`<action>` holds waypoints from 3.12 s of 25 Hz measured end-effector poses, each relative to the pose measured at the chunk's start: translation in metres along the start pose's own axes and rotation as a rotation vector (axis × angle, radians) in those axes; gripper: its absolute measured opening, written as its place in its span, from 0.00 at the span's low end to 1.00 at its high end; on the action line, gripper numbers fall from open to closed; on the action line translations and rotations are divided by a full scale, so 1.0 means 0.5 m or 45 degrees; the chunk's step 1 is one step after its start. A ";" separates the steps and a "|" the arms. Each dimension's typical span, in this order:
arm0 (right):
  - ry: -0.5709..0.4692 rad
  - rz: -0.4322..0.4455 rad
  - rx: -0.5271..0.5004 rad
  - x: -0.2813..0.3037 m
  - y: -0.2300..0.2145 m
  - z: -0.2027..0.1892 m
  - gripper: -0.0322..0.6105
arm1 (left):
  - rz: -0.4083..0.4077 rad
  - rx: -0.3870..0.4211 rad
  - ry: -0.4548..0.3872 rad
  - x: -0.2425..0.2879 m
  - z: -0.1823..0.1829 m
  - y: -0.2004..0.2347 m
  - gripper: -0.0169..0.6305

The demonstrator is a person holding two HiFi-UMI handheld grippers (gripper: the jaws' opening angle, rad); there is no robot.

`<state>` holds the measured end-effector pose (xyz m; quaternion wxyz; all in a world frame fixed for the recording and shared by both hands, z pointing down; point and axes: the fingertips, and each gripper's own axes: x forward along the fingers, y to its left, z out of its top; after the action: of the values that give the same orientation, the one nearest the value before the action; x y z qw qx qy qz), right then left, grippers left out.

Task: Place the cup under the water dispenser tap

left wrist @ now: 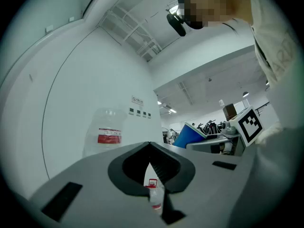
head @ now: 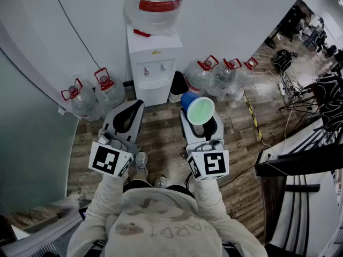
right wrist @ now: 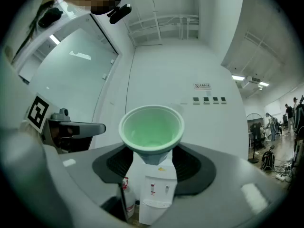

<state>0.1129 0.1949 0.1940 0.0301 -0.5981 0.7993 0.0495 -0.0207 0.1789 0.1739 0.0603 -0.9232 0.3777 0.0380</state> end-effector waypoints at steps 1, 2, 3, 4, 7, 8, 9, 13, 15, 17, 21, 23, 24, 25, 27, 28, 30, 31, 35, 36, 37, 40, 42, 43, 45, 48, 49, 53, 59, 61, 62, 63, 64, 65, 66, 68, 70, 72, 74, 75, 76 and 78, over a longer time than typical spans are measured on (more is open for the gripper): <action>0.001 0.000 -0.001 0.004 0.001 -0.001 0.46 | 0.002 -0.001 0.001 0.001 -0.002 0.005 0.04; 0.002 0.001 -0.001 0.009 0.003 -0.003 0.46 | 0.003 -0.001 0.002 0.002 -0.003 0.010 0.04; 0.003 0.001 -0.002 0.014 0.004 -0.004 0.46 | 0.004 -0.002 0.003 0.003 -0.004 0.016 0.04; 0.005 0.001 -0.002 0.020 0.005 -0.006 0.46 | 0.004 -0.003 0.004 0.005 -0.006 0.022 0.04; 0.012 -0.005 -0.001 0.039 0.006 -0.012 0.46 | 0.002 -0.008 0.004 0.013 -0.010 0.041 0.04; 0.014 -0.010 0.001 0.045 0.006 -0.013 0.46 | 0.001 -0.010 0.005 0.016 -0.012 0.047 0.03; 0.012 -0.017 0.002 0.052 0.005 -0.015 0.46 | 0.001 -0.011 0.005 0.019 -0.014 0.054 0.04; -0.001 -0.033 0.000 0.079 0.003 -0.017 0.46 | -0.010 -0.015 0.003 0.035 -0.021 0.080 0.04; -0.004 -0.040 -0.005 0.097 -0.001 -0.017 0.46 | -0.016 -0.012 -0.002 0.047 -0.022 0.095 0.04; -0.007 -0.047 -0.008 0.117 -0.005 -0.019 0.46 | -0.023 -0.007 -0.006 0.061 -0.023 0.113 0.04; -0.006 -0.056 -0.017 0.166 -0.008 -0.024 0.46 | -0.034 -0.004 -0.015 0.091 -0.027 0.160 0.04; -0.007 -0.062 -0.018 0.191 -0.010 -0.026 0.46 | -0.041 -0.005 -0.022 0.105 -0.029 0.183 0.04; -0.010 -0.068 -0.016 0.202 -0.011 -0.027 0.46 | -0.045 -0.004 -0.025 0.111 -0.029 0.193 0.03; -0.012 -0.075 -0.013 0.213 -0.013 -0.027 0.46 | -0.048 -0.004 -0.028 0.118 -0.030 0.204 0.04; -0.014 -0.089 -0.010 0.234 -0.017 -0.028 0.46 | -0.058 -0.004 -0.033 0.132 -0.032 0.223 0.04; -0.014 -0.095 -0.012 0.244 -0.018 -0.029 0.46 | -0.064 -0.005 -0.036 0.138 -0.033 0.233 0.03; -0.013 -0.106 -0.016 0.262 -0.019 -0.030 0.46 | -0.074 -0.008 -0.039 0.149 -0.034 0.251 0.04; -0.014 -0.111 -0.017 0.269 -0.018 -0.030 0.46 | -0.079 -0.012 -0.040 0.153 -0.035 0.259 0.04; -0.014 -0.134 -0.016 0.298 -0.018 -0.031 0.46 | -0.110 -0.018 -0.046 0.173 -0.037 0.285 0.03; -0.014 -0.141 -0.015 0.305 -0.018 -0.031 0.46 | -0.119 -0.016 -0.049 0.178 -0.037 0.291 0.04; -0.014 -0.148 -0.014 0.312 -0.018 -0.032 0.46 | -0.127 -0.015 -0.054 0.183 -0.037 0.298 0.04; -0.015 -0.166 -0.018 0.328 -0.015 -0.033 0.46 | -0.145 -0.018 -0.068 0.192 -0.037 0.317 0.03; -0.016 -0.173 -0.022 0.337 -0.012 -0.034 0.46 | -0.154 -0.021 -0.073 0.197 -0.039 0.326 0.04; -0.015 -0.175 -0.023 0.342 -0.011 -0.034 0.46 | -0.158 -0.023 -0.075 0.200 -0.041 0.330 0.03; -0.013 -0.178 -0.026 0.349 -0.010 -0.037 0.46 | -0.165 -0.027 -0.076 0.205 -0.044 0.337 0.04; -0.002 -0.183 -0.024 0.357 -0.012 -0.044 0.46 | -0.175 -0.032 -0.071 0.214 -0.050 0.342 0.03; 0.001 -0.184 -0.024 0.359 -0.014 -0.046 0.46 | -0.178 -0.033 -0.071 0.218 -0.051 0.343 0.03; 0.014 -0.183 -0.026 0.369 -0.025 -0.053 0.46 | -0.188 -0.038 -0.070 0.236 -0.059 0.344 0.03; 0.034 -0.156 -0.026 0.403 -0.054 -0.066 0.46 | -0.175 -0.048 -0.069 0.278 -0.069 0.354 0.03; 0.038 -0.137 -0.028 0.422 -0.068 -0.069 0.46 | -0.160 -0.049 -0.072 0.298 -0.070 0.362 0.03; 0.039 -0.124 -0.030 0.433 -0.075 -0.070 0.46 | -0.151 -0.048 -0.074 0.309 -0.070 0.366 0.03; 0.041 -0.110 -0.032 0.444 -0.082 -0.071 0.46 | -0.141 -0.047 -0.077 0.320 -0.071 0.370 0.04; 0.042 -0.096 -0.033 0.455 -0.089 -0.072 0.46 | -0.131 -0.047 -0.080 0.330 -0.071 0.375 0.03; 0.043 -0.083 -0.033 0.466 -0.096 -0.074 0.46 | -0.120 -0.047 -0.082 0.339 -0.072 0.378 0.03; 0.045 -0.070 -0.033 0.475 -0.102 -0.076 0.46 | -0.110 -0.046 -0.082 0.347 -0.073 0.382 0.03; 0.050 -0.043 -0.030 0.494 -0.114 -0.080 0.46 | -0.090 -0.045 -0.078 0.362 -0.077 0.387 0.04; 0.058 -0.014 -0.026 0.513 -0.124 -0.087 0.46 | -0.070 -0.044 -0.074 0.376 -0.081 0.392 0.03; 0.065 0.016 -0.021 0.530 -0.132 -0.097 0.46 | -0.050 -0.043 -0.075 0.390 -0.085 0.398 0.03; 0.074 0.044 -0.017 0.549 -0.140 -0.110 0.46 | -0.030 -0.041 -0.071 0.402 -0.093 0.404 0.04; 0.079 0.058 -0.014 0.558 -0.143 -0.118 0.46 | -0.020 -0.040 -0.068 0.408 -0.098 0.408 0.03; 0.083 0.072 -0.011 0.567 -0.146 -0.125 0.46 | -0.010 -0.039 -0.064 0.413 -0.103 0.412 0.03; 0.091 0.099 -0.004 0.584 -0.153 -0.139 0.46 | 0.010 -0.040 -0.051 0.422 -0.114 0.418 0.03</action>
<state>0.1042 -0.1128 0.2287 -0.0014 -0.5679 0.8225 0.0305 -0.0156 -0.1231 0.1887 0.0531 -0.9216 0.3795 0.0625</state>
